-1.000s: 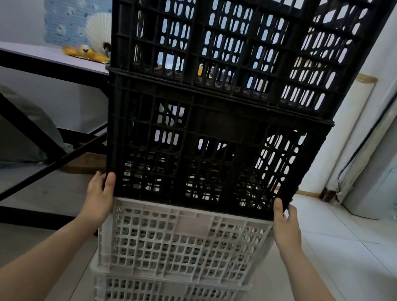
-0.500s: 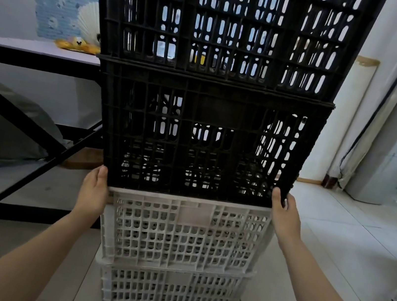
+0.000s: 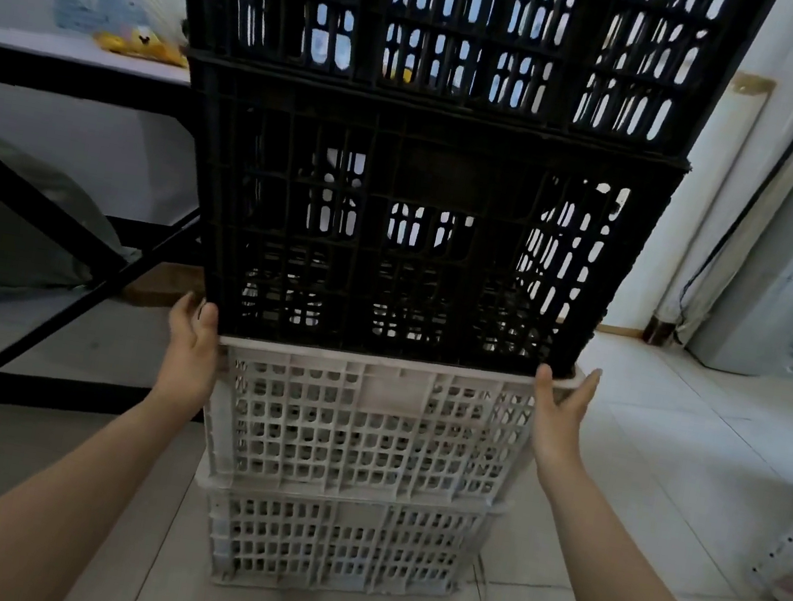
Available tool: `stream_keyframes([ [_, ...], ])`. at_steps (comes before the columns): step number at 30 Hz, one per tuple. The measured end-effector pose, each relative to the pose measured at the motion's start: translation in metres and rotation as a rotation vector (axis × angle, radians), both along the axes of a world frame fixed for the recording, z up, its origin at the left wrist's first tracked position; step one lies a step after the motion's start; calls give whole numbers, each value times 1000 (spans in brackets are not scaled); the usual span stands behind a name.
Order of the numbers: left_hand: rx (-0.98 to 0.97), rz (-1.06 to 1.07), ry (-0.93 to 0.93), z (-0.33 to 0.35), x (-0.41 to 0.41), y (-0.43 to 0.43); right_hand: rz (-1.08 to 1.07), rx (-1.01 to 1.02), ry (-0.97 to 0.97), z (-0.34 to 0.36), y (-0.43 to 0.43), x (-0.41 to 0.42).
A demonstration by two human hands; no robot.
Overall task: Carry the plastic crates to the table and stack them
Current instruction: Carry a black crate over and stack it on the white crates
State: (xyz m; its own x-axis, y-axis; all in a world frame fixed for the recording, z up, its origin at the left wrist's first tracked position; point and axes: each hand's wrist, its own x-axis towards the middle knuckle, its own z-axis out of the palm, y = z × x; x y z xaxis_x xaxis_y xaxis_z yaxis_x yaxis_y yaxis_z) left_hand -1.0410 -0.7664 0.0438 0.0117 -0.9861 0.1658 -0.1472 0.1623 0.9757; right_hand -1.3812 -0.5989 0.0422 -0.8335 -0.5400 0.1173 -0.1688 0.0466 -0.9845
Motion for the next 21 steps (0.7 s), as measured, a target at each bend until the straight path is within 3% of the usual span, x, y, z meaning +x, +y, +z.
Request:
stream_keyframes([
  [3,23,21,8,-12,2,6,-31,-27,-58,-19,-4,9],
  [5,11,-17,-31,-33,0,19,-61,-57,7,-34,-2,13],
  [10,127,-65,-118,-129,-5,39,-29,165,44,-107,7,1],
  [13,205,-4,-214,-191,-5,46,-85,235,-51,-139,15,9],
  [17,268,93,-369,-220,-7,53,-52,256,-102,-182,14,22],
  [21,263,135,-411,-230,-6,43,-157,316,10,-192,-3,27],
])
